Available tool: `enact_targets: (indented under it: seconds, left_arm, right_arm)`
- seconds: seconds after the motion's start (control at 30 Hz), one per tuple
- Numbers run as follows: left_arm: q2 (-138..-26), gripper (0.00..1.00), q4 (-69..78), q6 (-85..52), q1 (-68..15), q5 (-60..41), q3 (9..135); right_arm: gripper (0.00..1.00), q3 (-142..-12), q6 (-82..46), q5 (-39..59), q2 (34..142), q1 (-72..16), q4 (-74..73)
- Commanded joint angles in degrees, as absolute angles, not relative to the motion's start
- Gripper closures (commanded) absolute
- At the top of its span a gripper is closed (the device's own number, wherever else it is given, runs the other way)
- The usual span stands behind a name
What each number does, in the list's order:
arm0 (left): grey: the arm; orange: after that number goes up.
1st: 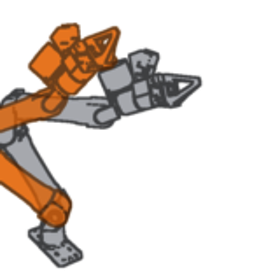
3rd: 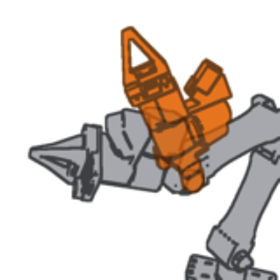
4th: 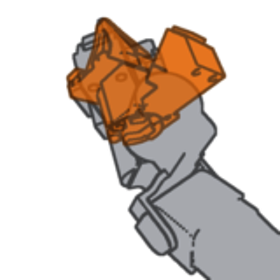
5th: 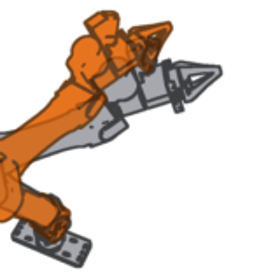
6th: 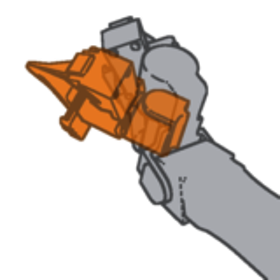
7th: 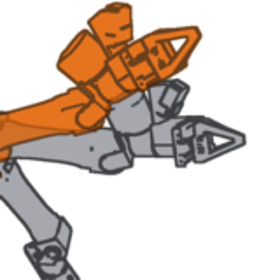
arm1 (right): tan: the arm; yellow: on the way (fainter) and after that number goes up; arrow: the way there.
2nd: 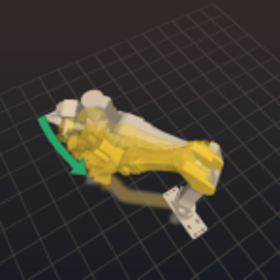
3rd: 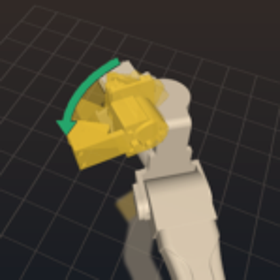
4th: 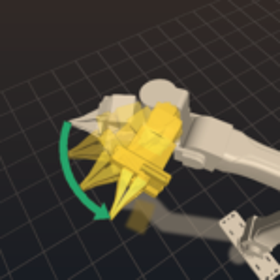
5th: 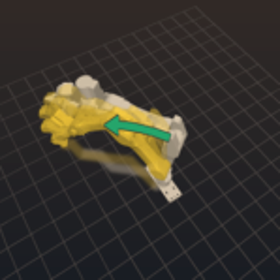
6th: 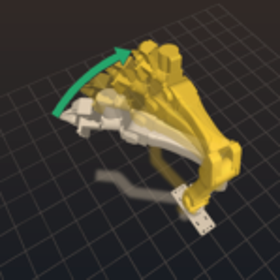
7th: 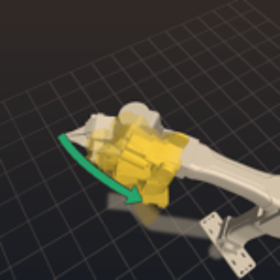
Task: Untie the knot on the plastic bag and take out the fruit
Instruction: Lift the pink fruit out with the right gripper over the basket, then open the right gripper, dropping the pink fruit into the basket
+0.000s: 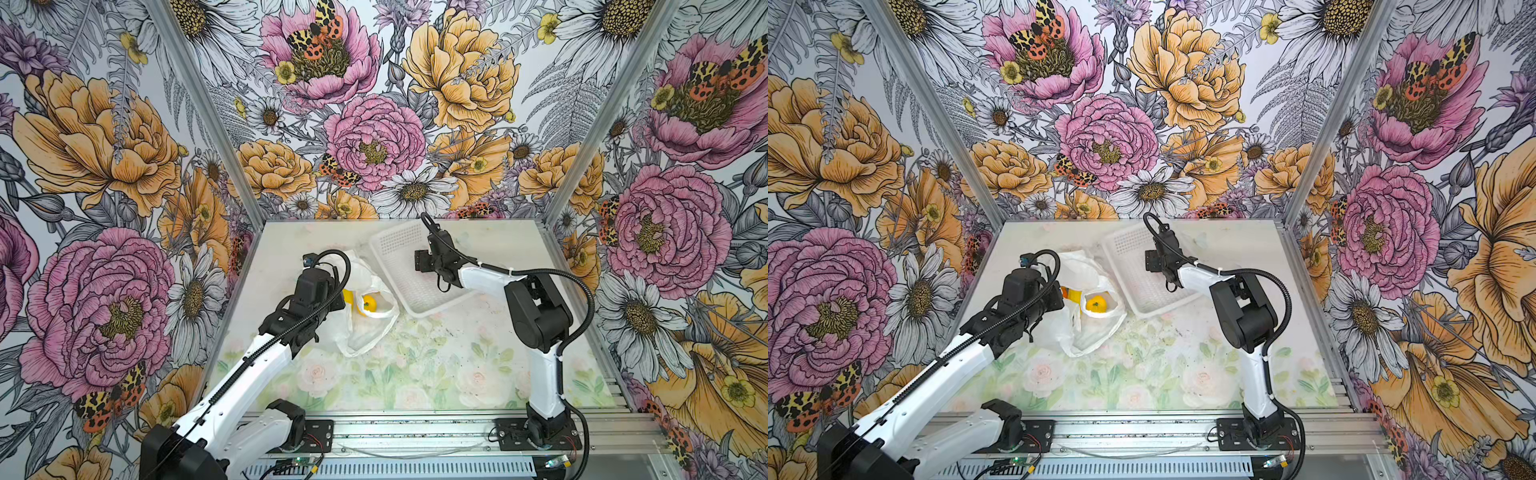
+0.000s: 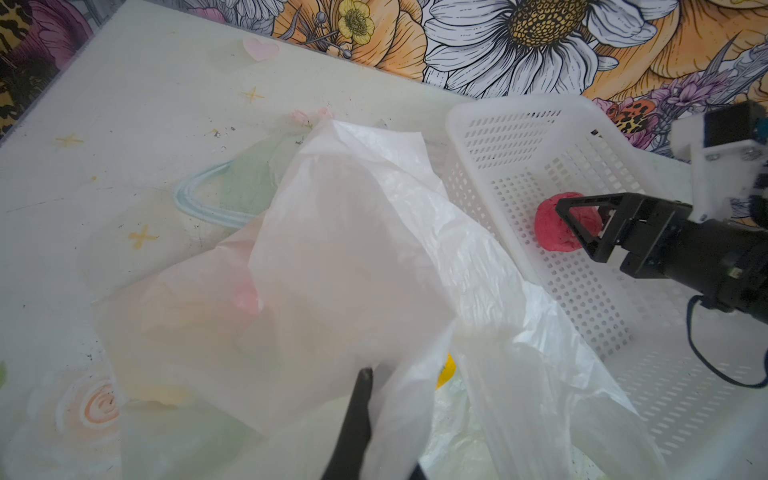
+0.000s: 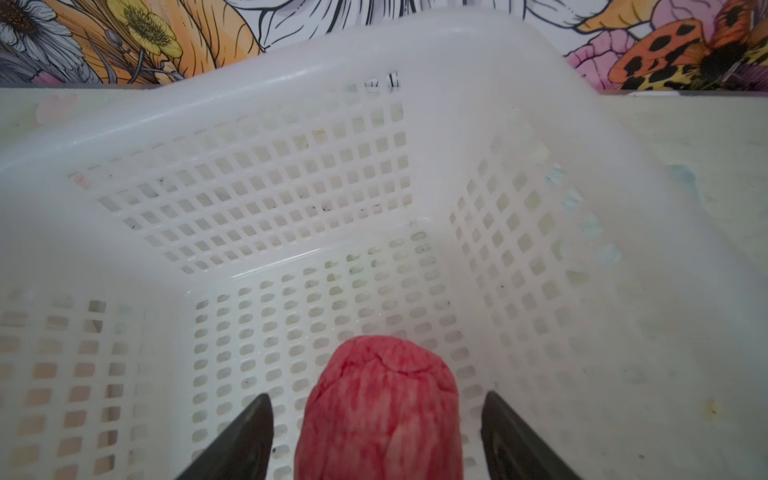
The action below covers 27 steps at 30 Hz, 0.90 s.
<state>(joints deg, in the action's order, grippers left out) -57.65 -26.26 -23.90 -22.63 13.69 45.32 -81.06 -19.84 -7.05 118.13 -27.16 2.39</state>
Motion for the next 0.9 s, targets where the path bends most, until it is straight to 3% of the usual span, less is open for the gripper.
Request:
enact_targets:
  seconds: [0.0,0.1,0.2,0.47,0.67,0.87]
  left_arm:
    - [-57.8,1.0,-25.3,-24.2,-22.2,13.0,46.2]
    - [-57.9,1.0,-25.4,-24.2,-22.3,12.8,46.2]
    - [-57.7,1.0,-25.3,-24.2,-22.3,12.8,46.2]
    - [-57.9,1.0,-25.3,-24.2,-22.3,12.9,46.2]
    - [-57.7,1.0,-25.4,-24.2,-22.3,12.7,46.2]
    - [-57.2,1.0,-25.4,-24.2,-22.3,12.8,46.1]
  right_arm:
    - [0.16,-78.1,-18.2,-6.4,110.5,-27.1,1.3]
    - [0.14,-73.6,-17.2,-6.5,103.5,-27.4,0.8]
    - [0.18,-65.3,-15.6,-6.4,93.6,-28.8,-3.5]
    - [0.37,-44.5,-8.0,-4.7,70.2,-43.0,-16.8]
    - [0.43,-40.6,-0.1,2.3,69.4,-54.2,-20.3]
    - [0.45,-43.6,7.1,3.9,78.3,-63.6,-21.3]
